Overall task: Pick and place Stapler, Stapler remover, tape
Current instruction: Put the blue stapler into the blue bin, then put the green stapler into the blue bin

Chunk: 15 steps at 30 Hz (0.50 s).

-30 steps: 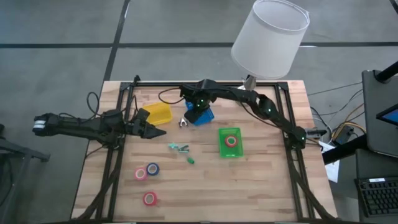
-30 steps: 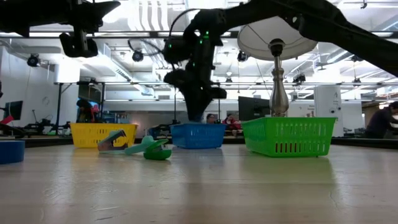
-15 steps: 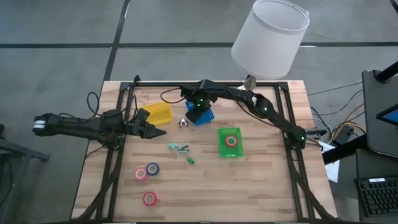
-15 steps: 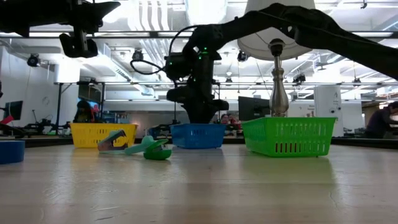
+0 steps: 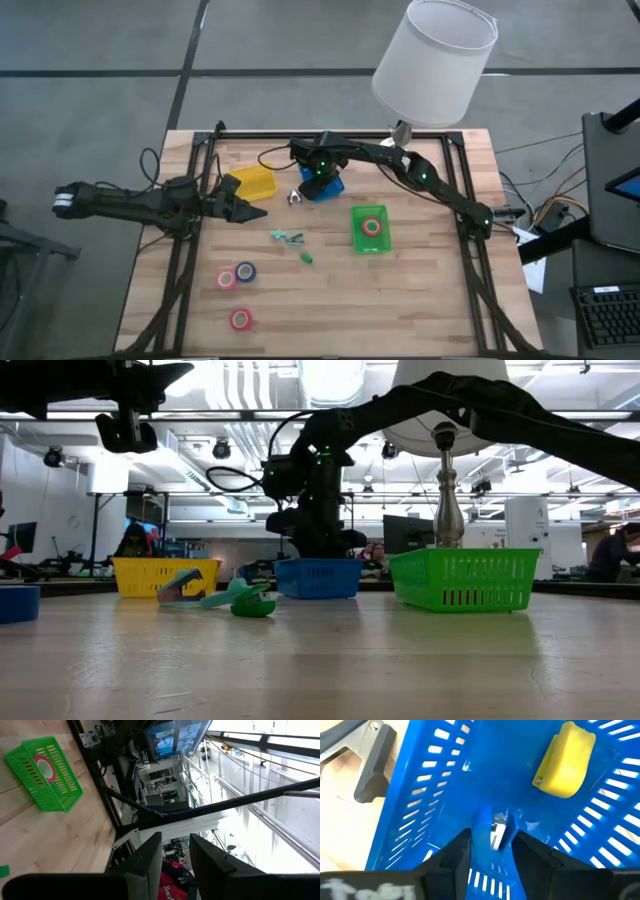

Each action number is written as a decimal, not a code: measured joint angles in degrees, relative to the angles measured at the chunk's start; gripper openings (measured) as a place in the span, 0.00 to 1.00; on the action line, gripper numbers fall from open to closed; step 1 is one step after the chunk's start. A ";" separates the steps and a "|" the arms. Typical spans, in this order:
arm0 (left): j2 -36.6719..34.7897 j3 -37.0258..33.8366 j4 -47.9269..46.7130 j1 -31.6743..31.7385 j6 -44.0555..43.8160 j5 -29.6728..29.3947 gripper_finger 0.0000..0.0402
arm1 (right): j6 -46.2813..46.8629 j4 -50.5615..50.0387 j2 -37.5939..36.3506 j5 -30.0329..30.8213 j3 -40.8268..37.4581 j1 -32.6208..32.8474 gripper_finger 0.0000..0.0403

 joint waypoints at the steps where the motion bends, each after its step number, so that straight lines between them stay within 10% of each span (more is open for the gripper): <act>1: 0.00 0.00 0.00 -0.02 0.00 0.00 0.25 | -0.01 0.00 0.00 0.00 0.00 -0.03 0.36; 15: 0.00 0.00 0.09 -0.02 -1.32 -0.03 0.25 | 0.49 -2.60 -5.51 0.18 0.36 1.65 0.44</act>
